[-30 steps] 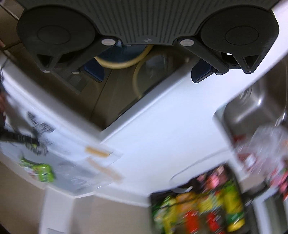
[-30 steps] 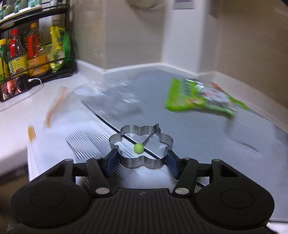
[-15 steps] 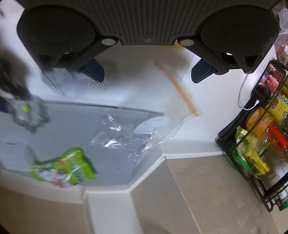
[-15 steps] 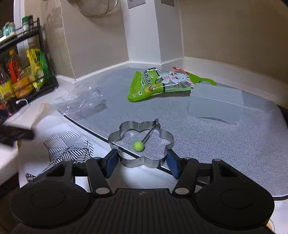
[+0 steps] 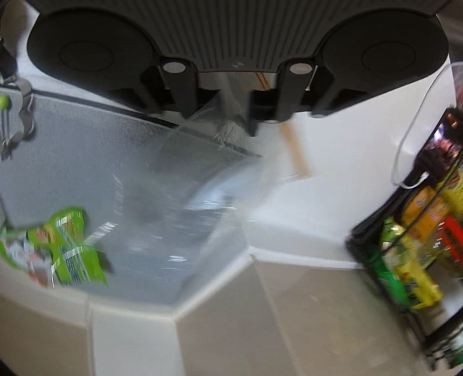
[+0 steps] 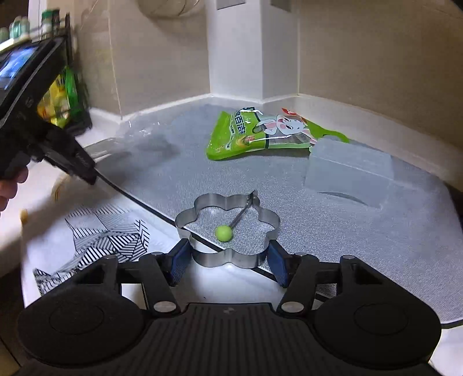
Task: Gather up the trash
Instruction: 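Grasp the metal egg ring with the right tool while the left tool grasps a clear plastic bag, then carry the egg ring and plastic bag down over the trash bin with both tools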
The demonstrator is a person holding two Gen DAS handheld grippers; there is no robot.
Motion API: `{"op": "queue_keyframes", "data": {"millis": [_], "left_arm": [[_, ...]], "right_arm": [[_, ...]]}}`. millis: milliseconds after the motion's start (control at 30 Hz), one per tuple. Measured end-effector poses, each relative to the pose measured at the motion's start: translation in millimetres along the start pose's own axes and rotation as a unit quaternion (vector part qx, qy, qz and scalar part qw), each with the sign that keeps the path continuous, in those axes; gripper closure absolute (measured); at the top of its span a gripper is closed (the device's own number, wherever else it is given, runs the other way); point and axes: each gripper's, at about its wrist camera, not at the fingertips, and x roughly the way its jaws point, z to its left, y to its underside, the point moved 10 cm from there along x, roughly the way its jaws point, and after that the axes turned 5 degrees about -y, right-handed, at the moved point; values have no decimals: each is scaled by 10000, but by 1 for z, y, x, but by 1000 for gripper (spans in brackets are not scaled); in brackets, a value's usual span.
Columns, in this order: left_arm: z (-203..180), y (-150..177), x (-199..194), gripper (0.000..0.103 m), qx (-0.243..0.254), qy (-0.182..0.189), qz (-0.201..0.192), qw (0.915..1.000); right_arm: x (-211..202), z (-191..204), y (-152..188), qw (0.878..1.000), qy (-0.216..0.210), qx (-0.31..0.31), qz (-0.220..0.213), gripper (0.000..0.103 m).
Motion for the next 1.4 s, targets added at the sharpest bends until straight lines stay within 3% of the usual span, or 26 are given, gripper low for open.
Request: {"op": "queue_keyframes", "data": {"millis": [167, 300, 467, 600, 767, 1000, 1200, 1400], "left_arm": [[30, 14, -48, 103, -403, 239, -192, 9987], [64, 46, -102, 103, -653, 276, -371, 9968], [112, 109, -158, 103, -855, 101, -464, 9952], [146, 167, -184, 103, -1053, -98, -301, 9939], [175, 232, -199, 103, -1273, -322, -23, 9913], [173, 289, -206, 103, -1571, -39, 308, 9871], [156, 313, -207, 103, -1580, 309, 451, 9859], [147, 330, -209, 103, -1461, 355, 462, 9876]], "right_arm": [[-6, -3, -2, 9994, -147, 235, -199, 43], [-7, -5, -3, 9985, -286, 393, -265, 43], [-8, -6, -3, 9976, -396, 471, -327, 43], [-8, -11, -4, 9962, -502, 616, -361, 43], [-22, -12, 2, 9974, -226, 542, -424, 43], [-79, 15, 4, 9960, -538, 349, -625, 43], [-134, 62, 7, 9913, -1002, -151, -845, 43], [-173, 116, 31, 9831, -1556, -588, -768, 43]]}}
